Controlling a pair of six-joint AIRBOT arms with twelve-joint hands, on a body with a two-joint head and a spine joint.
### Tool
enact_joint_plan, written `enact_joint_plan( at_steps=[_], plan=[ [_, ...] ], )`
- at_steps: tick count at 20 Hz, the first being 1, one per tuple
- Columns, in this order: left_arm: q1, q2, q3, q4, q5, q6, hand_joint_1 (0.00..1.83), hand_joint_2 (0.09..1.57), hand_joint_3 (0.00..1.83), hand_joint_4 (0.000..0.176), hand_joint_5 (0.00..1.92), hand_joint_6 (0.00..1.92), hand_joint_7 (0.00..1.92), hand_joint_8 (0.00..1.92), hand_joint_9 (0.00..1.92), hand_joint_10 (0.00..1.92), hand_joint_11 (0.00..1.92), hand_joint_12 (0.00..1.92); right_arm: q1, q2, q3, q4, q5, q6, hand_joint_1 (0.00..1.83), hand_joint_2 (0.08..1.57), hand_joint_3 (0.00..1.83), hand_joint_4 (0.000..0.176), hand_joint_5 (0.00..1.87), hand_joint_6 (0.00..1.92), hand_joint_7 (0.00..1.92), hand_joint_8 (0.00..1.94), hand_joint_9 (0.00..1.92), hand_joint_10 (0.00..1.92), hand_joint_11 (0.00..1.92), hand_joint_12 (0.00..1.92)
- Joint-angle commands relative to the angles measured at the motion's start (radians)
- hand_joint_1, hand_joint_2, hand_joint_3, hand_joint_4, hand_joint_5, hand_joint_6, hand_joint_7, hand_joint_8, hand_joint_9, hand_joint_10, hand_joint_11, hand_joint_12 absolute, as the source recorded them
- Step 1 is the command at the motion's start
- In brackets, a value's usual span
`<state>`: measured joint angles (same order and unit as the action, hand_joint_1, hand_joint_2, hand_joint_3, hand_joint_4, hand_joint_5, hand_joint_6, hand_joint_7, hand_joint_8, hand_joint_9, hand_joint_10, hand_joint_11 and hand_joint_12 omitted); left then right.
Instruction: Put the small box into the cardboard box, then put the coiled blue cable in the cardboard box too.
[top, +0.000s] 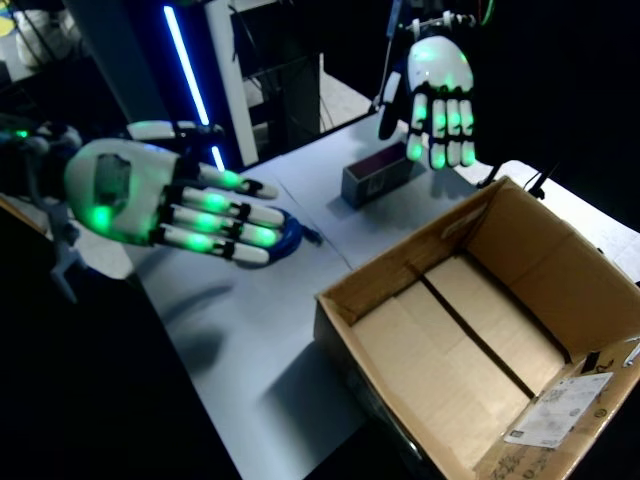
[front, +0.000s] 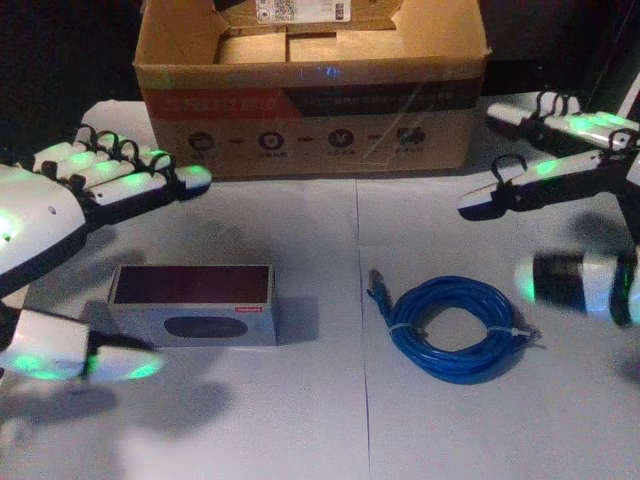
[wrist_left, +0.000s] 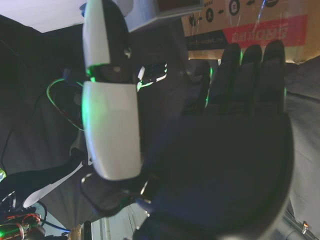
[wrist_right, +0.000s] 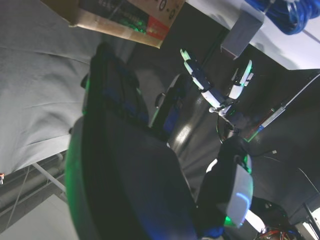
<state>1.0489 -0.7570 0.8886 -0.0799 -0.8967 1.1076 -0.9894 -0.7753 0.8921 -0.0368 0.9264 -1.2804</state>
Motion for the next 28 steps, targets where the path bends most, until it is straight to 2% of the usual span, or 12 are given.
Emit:
enact_joint_plan(
  at_steps=[1, 3, 4, 5, 11, 15, 16, 17, 21, 22, 23, 28],
  plan=[
    [-0.013, -0.005, 0.000, -0.006, -0.113, 0.000, 0.28, 0.89, 0.01, 0.176, 0.19, 0.00, 0.12, 0.00, 0.10, 0.00, 0.00, 0.08, 0.010, -0.002, 0.003, 0.015, 0.114, 0.007, 0.25, 1.32, 0.00, 0.081, 0.44, 0.00, 0.27, 0.00, 0.27, 0.01, 0.00, 0.68],
    [-0.013, -0.005, 0.001, -0.006, -0.114, 0.000, 0.27, 0.91, 0.01, 0.176, 0.20, 0.00, 0.12, 0.00, 0.11, 0.00, 0.01, 0.08, 0.010, -0.001, 0.003, 0.015, 0.112, 0.007, 0.22, 1.33, 0.00, 0.064, 0.47, 0.00, 0.30, 0.00, 0.31, 0.00, 0.00, 0.78],
    [-0.013, -0.005, 0.002, -0.006, -0.114, 0.000, 0.29, 0.90, 0.00, 0.176, 0.19, 0.00, 0.12, 0.00, 0.10, 0.00, 0.01, 0.09, 0.010, -0.001, 0.003, 0.013, 0.111, 0.008, 0.20, 1.27, 0.00, 0.158, 0.30, 0.00, 0.15, 0.01, 0.15, 0.01, 0.00, 0.43],
    [-0.013, -0.005, 0.002, -0.006, -0.114, 0.000, 0.34, 0.88, 0.00, 0.176, 0.19, 0.00, 0.11, 0.00, 0.09, 0.00, 0.00, 0.09, 0.010, -0.002, 0.003, 0.012, 0.109, 0.008, 0.20, 1.18, 0.00, 0.175, 0.06, 0.01, 0.00, 0.00, 0.02, 0.00, 0.00, 0.10],
    [-0.021, -0.017, 0.007, -0.004, -0.111, 0.000, 0.57, 0.74, 0.00, 0.176, 0.12, 0.00, 0.10, 0.00, 0.09, 0.00, 0.02, 0.15, 0.016, -0.002, 0.003, 0.007, 0.110, 0.008, 0.06, 1.00, 0.00, 0.176, 0.00, 0.00, 0.00, 0.00, 0.00, 0.00, 0.00, 0.00],
    [-0.055, -0.062, 0.029, 0.014, -0.074, 0.000, 0.59, 0.86, 0.00, 0.176, 0.19, 0.00, 0.20, 0.00, 0.23, 0.00, 0.00, 0.55, 0.016, -0.003, 0.003, 0.004, 0.110, 0.009, 0.56, 1.03, 0.00, 0.176, 0.13, 0.01, 0.00, 0.00, 0.05, 0.01, 0.11, 0.07],
    [-0.063, -0.074, 0.035, 0.019, -0.062, -0.001, 0.68, 0.84, 0.00, 0.176, 0.19, 0.00, 0.23, 0.01, 0.25, 0.00, 0.00, 0.56, 0.016, -0.004, 0.003, 0.001, 0.109, 0.011, 0.59, 1.06, 0.00, 0.170, 0.33, 0.02, 0.11, 0.01, 0.23, 0.01, 0.12, 0.76],
    [-0.076, -0.089, 0.043, 0.025, -0.045, -0.002, 0.75, 0.84, 0.00, 0.176, 0.24, 0.00, 0.32, 0.00, 0.33, 0.00, 0.00, 0.68, 0.016, -0.003, 0.004, 0.001, 0.109, 0.016, 0.59, 1.16, 0.01, 0.000, 0.86, 0.03, 0.65, 0.02, 0.97, 0.09, 0.84, 1.10],
    [-0.093, -0.114, 0.063, 0.031, -0.027, -0.009, 1.04, 1.10, 0.00, 0.000, 0.75, 0.02, 0.78, 0.03, 0.80, 0.10, 0.32, 1.41, 0.016, -0.007, 0.005, -0.004, 0.107, 0.016, 0.48, 1.33, 0.00, 0.000, 1.02, 0.00, 1.05, 0.00, 1.31, 0.12, 1.03, 1.09],
    [-0.094, -0.116, 0.066, 0.031, -0.029, -0.015, 1.16, 1.15, 0.00, 0.007, 0.86, 0.86, 0.87, 0.96, 0.87, 0.30, 0.47, 1.42, 0.016, -0.007, 0.005, -0.004, 0.107, 0.016, 0.45, 1.33, 0.00, 0.000, 0.99, 0.00, 1.04, 0.00, 1.29, 0.12, 1.01, 1.08],
    [-0.095, -0.118, 0.070, 0.031, -0.032, -0.021, 1.23, 1.17, 0.00, 0.000, 0.86, 1.02, 0.88, 1.28, 0.85, 1.17, 0.77, 1.38, 0.016, -0.007, 0.005, -0.004, 0.107, 0.016, 0.44, 1.34, 0.00, 0.000, 0.96, 0.00, 1.01, 0.00, 1.29, 0.12, 1.02, 1.10],
    [-0.130, -0.117, 0.087, 0.047, -0.083, -0.064, 1.27, 1.12, 0.00, 0.000, 1.05, 0.70, 0.90, 1.24, 0.92, 1.13, 0.81, 1.37, 0.016, -0.007, 0.006, -0.004, 0.106, 0.016, 0.45, 1.34, 0.00, 0.000, 0.92, 0.00, 1.00, 0.00, 1.20, 0.09, 0.90, 1.06]
  ],
)
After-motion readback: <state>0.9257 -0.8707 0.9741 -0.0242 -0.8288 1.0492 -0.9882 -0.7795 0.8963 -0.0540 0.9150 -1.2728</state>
